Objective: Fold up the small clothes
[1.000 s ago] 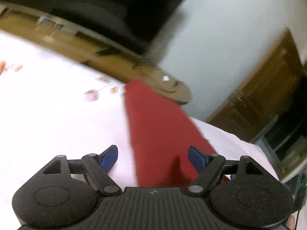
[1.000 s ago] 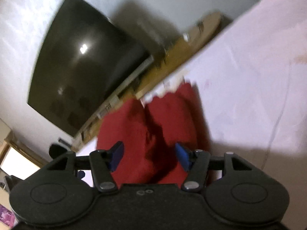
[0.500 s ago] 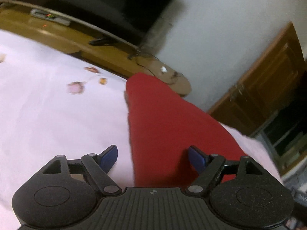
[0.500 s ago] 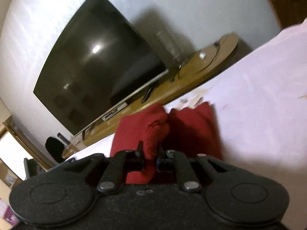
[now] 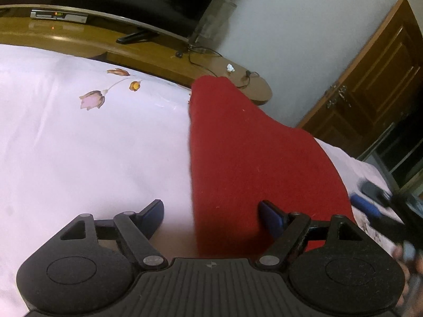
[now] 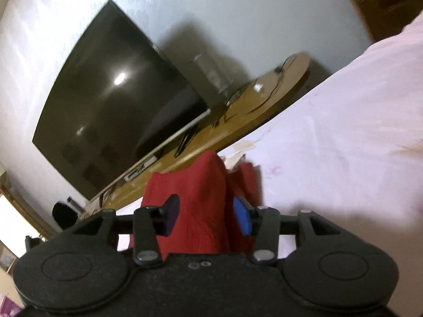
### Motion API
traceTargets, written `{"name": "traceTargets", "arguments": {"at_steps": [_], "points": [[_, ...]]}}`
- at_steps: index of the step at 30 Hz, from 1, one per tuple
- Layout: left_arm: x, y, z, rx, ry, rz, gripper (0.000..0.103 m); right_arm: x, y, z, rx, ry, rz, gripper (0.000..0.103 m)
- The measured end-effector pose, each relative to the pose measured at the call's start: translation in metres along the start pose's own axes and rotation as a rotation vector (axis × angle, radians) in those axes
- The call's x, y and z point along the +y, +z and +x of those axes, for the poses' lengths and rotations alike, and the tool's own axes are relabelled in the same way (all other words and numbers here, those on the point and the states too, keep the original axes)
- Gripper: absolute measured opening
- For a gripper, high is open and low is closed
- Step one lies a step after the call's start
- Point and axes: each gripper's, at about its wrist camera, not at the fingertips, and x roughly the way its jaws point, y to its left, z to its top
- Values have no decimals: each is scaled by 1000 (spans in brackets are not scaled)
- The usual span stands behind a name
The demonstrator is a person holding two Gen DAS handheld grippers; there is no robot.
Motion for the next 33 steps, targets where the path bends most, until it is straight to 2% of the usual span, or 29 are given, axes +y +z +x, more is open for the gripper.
{"name": "traceTargets", "arguments": {"at_steps": [3, 5, 6, 7, 8, 11, 13, 14, 15, 16, 17, 18, 20, 22, 24, 28, 32, 33], "points": [[1, 1, -1, 1, 0, 11, 80, 1, 10, 35, 47, 9, -32, 44], [-1, 5, -1, -9, 7, 39, 80, 1, 12, 56, 110, -13, -40, 44], [-2, 7, -1, -13, 9, 49, 79, 2, 11, 62, 133, -26, -44, 40], [-3, 9, -1, -11, 11, 56, 79, 1, 9, 60, 141, -30, -58, 23], [-3, 10, 0, -9, 7, 57, 79, 5, 10, 60, 141, -25, -87, 11], [-8, 12, -1, -34, 3, 73, 79, 38, 4, 27, -32, -49, -247, 11], [-11, 13, 4, -28, 20, 76, 80, 55, -6, 20, -91, -125, -355, 11], [-12, 12, 9, -15, 36, 71, 80, 56, -11, 29, -86, -194, -390, 11], [-12, 11, 11, -8, 37, 64, 80, 49, -13, 47, -38, -274, -387, 13], [-13, 11, 12, -5, 36, 60, 80, 40, -15, 65, 31, -358, -368, 21], [-14, 12, 11, -5, 43, 67, 80, 30, -17, 72, 54, -388, -339, 25], [-14, 13, 8, -9, 46, 85, 80, 28, -16, 65, 13, -370, -302, 28], [-11, 14, 5, -11, 41, 102, 80, 22, -8, 39, -69, -249, -196, 27], [-4, 15, 6, 2, 18, 65, 80, 11, 0, 29, -101, -188, -125, 29], [-1, 15, 7, 3, 8, 44, 80, -5, 12, 33, -76, -147, -39, 28], [-8, 23, 6, -15, 9, 77, 79, -28, 25, 53, -1, -41, 64, 29], [-9, 38, 17, -21, 0, 56, 79, -38, 20, 70, 91, 70, 142, 30], [-7, 41, 22, -12, -5, 49, 79, -38, 17, 73, 101, 91, 153, 24]]}}
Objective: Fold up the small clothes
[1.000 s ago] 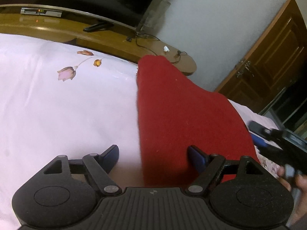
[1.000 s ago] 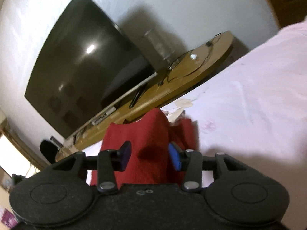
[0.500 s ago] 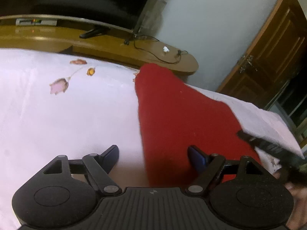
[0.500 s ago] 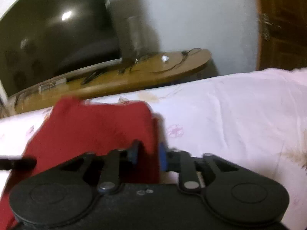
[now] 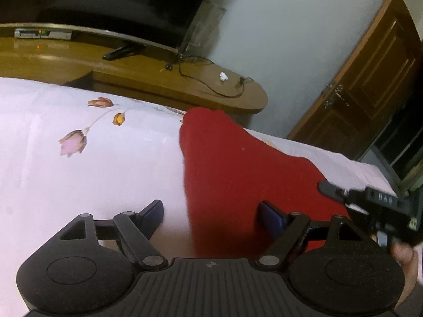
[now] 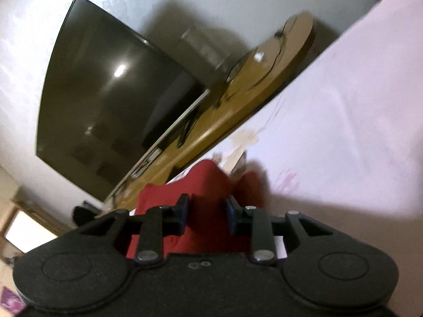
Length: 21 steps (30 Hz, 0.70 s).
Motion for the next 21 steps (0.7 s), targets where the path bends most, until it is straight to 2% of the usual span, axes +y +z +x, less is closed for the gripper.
{"name": "traceTargets", "arguments": {"at_steps": [1, 2, 4, 5, 6, 7, 9, 10, 11, 12, 13, 15, 17, 18, 19, 21], "points": [[1, 1, 5, 11, -3, -9, 79, 3, -4, -2, -7, 2, -6, 14], [2, 1, 7, 12, -5, -19, 80, 9, -7, -10, -52, -31, -44, 9], [-6, 1, 5, -24, 7, 20, 80, 33, -14, -27, -194, -155, -167, 7], [-11, -1, 6, -43, 38, 56, 80, 45, -18, -34, -236, -187, -232, 7], [-13, -2, 10, -43, 59, 64, 80, 59, -25, -34, -268, -264, -314, 5], [-13, -3, 14, -32, 69, 53, 80, 66, -30, -25, -262, -363, -381, 4], [-9, -6, 17, -32, 69, 27, 80, 57, -32, 4, -160, -528, -410, 3], [-7, -6, 16, -31, 68, 28, 83, 42, -30, 13, -86, -544, -355, 0], [-5, -6, 14, -29, 71, 33, 83, 29, -27, 3, -110, -486, -283, 0], [-3, -4, 10, -35, 66, 37, 83, 26, -26, -8, -132, -475, -244, 6], [-3, -1, 4, -56, 60, 36, 83, 26, -25, -21, -177, -472, -227, 8], [-5, 7, -7, -116, 31, 30, 83, 32, -21, -44, -240, -409, -232, 8], [-14, 13, -8, -135, 8, 45, 83, 52, -19, -56, -281, -349, -296, 9], [-21, 14, -4, -124, 11, 72, 83, 66, -19, -57, -292, -307, -343, 13], [-26, 13, 1, -107, 27, 101, 83, 77, -18, -54, -289, -277, -385, 19], [-35, 5, 23, -12, 107, 168, 83, 97, -23, -39, -234, -266, -519, 19]]}}
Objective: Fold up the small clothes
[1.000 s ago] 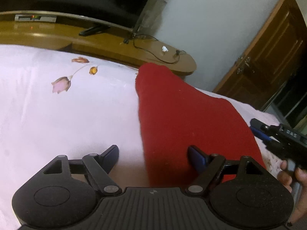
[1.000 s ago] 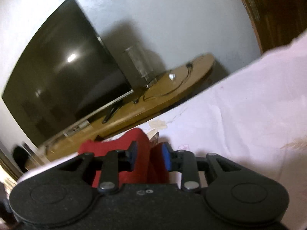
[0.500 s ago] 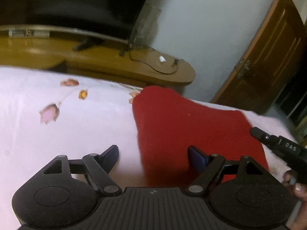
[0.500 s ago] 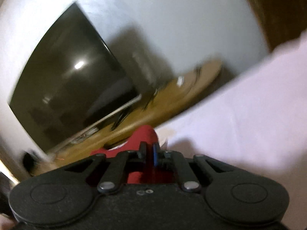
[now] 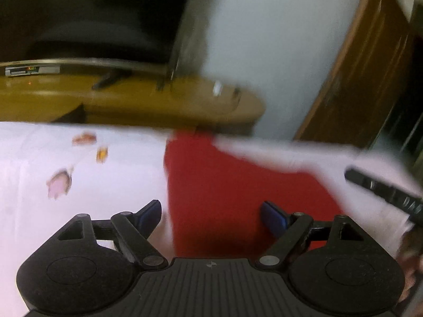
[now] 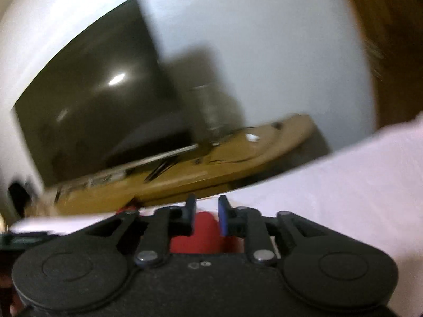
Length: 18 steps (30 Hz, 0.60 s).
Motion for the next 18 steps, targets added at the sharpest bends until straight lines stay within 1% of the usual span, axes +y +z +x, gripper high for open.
{"name": "traceTargets", "arguments": {"at_steps": [1, 2, 3, 4, 5, 6, 7, 8, 9, 10, 11, 12, 13, 14, 15, 16, 17, 18], "points": [[1, -7, 9, 20, -2, 1, 86, 7, -4, 9, 53, -9, -57, 19], [7, -12, 11, 3, -23, -30, 89, 11, -16, 32, 183, -78, -127, 19], [12, -12, 10, 4, -28, -51, 90, 4, -26, 47, 273, -131, -148, 24], [14, -10, 7, 9, -31, -63, 89, -8, -31, 45, 230, -115, -87, 31], [13, -8, -1, 5, -23, -58, 89, -14, -28, 44, 240, -119, -43, 35], [11, -8, -11, -10, -15, -38, 89, -16, -22, 35, 211, -124, -14, 33], [8, -8, -21, -22, -20, -25, 89, -12, -19, 23, 164, -123, -28, 31], [8, -10, -34, -48, -42, -25, 89, -5, -16, 11, 128, -110, -59, 30], [9, -12, -40, -55, -50, -34, 89, 1, -15, -3, 103, -82, -89, 30], [9, -15, -45, -45, -55, -38, 89, 5, -15, -15, 86, -45, -108, 30], [6, -19, -47, -32, -58, -22, 89, 11, -17, -25, 82, -5, -124, 30], [2, -24, -47, -21, -49, -1, 89, 11, -17, -27, 87, 20, -137, 31], [0, -28, -44, -3, -32, 22, 89, 15, -21, -30, 104, 47, -155, 30], [-1, -32, -38, 22, -12, 39, 89, 20, -29, -28, 135, 55, -189, 31], [0, -35, -35, 30, -20, 25, 89, 20, -33, -24, 165, 23, -221, 32], [3, -37, -33, 31, -29, -1, 89, 19, -41, -12, 206, -37, -246, 39], [4, -37, -33, 34, -31, -20, 89, 11, -44, -8, 203, -66, -207, 42], [5, -37, -34, 36, -28, -25, 89, 2, -41, -6, 208, -71, -140, 49]]}}
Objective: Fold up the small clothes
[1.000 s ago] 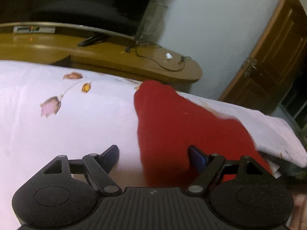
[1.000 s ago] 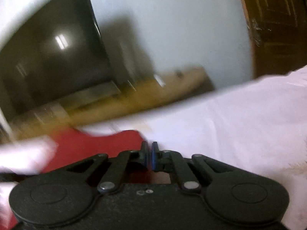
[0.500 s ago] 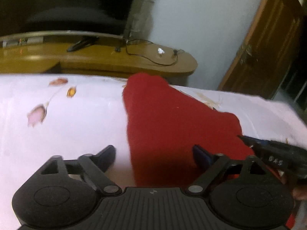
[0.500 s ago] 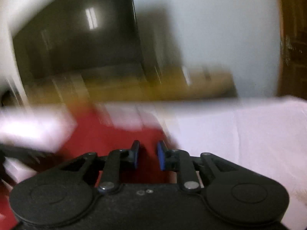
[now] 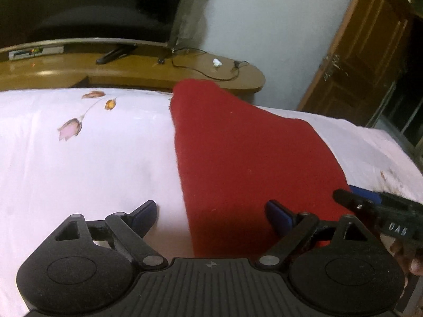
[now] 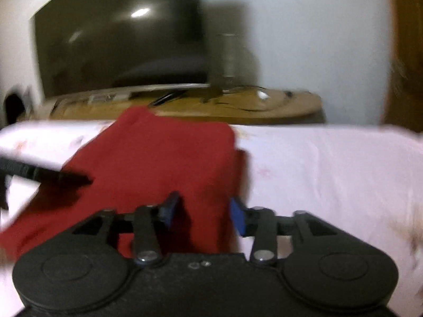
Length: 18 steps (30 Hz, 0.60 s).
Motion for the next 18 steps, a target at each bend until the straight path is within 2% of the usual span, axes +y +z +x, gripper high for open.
{"name": "traceTargets", "arguments": {"at_steps": [3, 8, 12, 14, 17, 18], "points": [[-4, 1, -4, 1, 20, 19, 89, -5, 8, 5, 23, 14, 79, 49], [-3, 3, -16, 3, 12, 30, 89, -24, 12, -16, 35, 115, 231, 51], [0, 2, -20, 25, -22, 36, 89, -48, 11, -18, 82, 195, 381, 62], [4, 4, -17, 45, -58, 24, 89, -61, 7, -7, 134, 235, 461, 63], [19, 4, -2, 121, -206, -68, 89, -73, -6, 14, 224, 319, 563, 71], [21, 3, 3, 146, -234, -83, 89, -75, -12, 21, 236, 344, 596, 71]]}}
